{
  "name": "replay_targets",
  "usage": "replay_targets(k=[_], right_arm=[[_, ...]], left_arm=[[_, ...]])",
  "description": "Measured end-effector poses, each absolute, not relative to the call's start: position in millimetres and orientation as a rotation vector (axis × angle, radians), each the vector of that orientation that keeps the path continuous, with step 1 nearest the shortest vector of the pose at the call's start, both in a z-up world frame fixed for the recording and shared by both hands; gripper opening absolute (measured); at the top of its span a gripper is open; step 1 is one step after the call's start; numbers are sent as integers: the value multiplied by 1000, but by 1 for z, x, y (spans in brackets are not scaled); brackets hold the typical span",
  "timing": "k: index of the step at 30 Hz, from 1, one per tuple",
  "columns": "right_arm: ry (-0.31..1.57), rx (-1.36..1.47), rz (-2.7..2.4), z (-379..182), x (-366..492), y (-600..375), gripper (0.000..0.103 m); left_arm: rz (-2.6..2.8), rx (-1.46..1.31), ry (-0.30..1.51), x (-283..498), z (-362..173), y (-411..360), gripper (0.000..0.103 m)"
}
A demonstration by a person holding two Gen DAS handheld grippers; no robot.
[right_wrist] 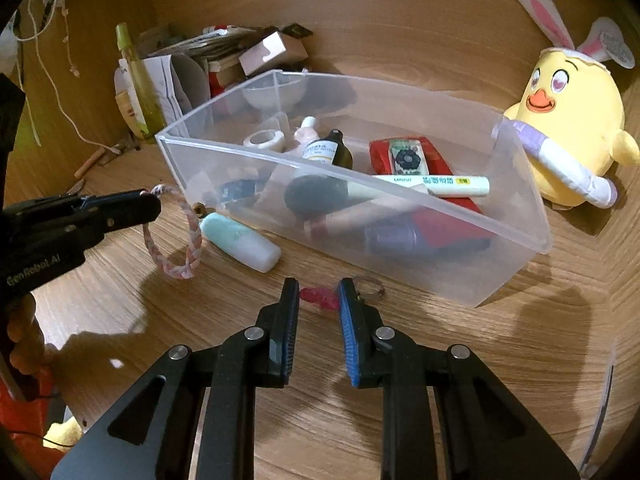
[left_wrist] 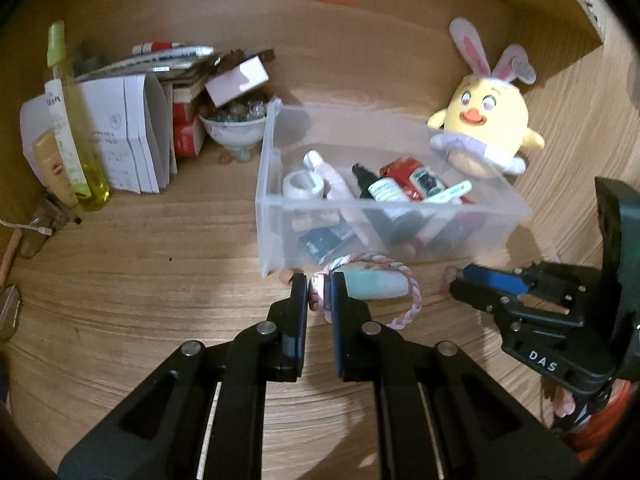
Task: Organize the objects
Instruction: 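Grasp the pink-white braided bracelet with the left tool while the right tool grasps the pink bear charm, then lift the bracelet and bear charm and carry both over the bin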
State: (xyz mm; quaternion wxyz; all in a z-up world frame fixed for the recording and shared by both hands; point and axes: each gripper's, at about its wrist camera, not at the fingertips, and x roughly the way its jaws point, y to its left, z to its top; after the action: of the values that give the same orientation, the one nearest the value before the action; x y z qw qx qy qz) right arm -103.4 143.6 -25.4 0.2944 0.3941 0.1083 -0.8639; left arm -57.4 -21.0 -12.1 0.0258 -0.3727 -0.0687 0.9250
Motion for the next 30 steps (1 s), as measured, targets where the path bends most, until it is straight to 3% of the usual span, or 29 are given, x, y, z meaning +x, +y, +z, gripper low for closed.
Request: replay_targets(k=[1,10,14,21,24,30], right_arm=[[286,1044,-2299,-24,-102,143,9],[287,1026,-2284,-8,-92,148,10],[302,1079,-2259,-19,-95,146,26],[343,1124,-2251,-39,-101,136,26],[386,1104,-2267,-40,-100,133,19],[358,1072,-2269,-35,-96,140,19]], left_arm=[[2861,-1140,-212,-57,-9,-20,10],[2883,-1055,-262,-52,9,-21,10],[2897,-1028,-273,-51,15,-24,10],[2915,-979,-288,-56,26,-28,10],[2922,-958,-286,-60,32,-28,10],[2923,-934,-315,-70,40,-29,10]])
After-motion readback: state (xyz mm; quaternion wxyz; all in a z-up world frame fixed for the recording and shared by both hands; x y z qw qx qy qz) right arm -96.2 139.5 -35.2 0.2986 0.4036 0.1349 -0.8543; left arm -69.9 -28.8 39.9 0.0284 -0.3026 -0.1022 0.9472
